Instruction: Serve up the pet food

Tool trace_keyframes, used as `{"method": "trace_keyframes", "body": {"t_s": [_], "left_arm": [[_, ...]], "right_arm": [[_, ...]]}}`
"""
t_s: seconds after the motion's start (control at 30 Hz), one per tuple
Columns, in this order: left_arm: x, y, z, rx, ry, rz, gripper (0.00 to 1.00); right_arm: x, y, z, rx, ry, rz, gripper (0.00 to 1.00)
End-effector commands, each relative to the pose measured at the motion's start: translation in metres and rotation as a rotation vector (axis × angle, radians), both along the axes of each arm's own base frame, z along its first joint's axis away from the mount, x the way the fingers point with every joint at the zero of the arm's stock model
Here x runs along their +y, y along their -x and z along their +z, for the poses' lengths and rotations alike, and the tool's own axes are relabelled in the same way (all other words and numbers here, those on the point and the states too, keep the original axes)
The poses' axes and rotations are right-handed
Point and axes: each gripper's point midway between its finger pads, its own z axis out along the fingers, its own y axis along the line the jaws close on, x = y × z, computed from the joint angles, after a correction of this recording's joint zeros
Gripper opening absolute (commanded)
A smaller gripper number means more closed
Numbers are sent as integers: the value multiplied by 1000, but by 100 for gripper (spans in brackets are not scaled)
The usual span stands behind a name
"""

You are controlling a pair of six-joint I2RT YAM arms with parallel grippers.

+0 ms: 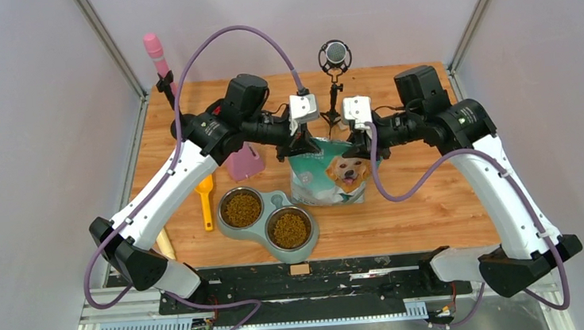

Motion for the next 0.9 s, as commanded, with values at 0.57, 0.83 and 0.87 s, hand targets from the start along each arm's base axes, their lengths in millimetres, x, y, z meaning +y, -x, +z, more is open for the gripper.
{"method": "trace_keyframes", "body": {"t_s": [0.57, 0.83, 0.87], "left_arm": [[4, 17, 53, -49, 140, 0, 0], [5, 21, 56, -93, 168, -21, 0], [5, 22, 57, -103, 170, -25, 0]], "right_arm": [[24, 0, 29, -94, -77, 37, 47], [39, -11, 25, -79, -56, 40, 53], [40, -13, 24, -76, -52, 37, 50]]}}
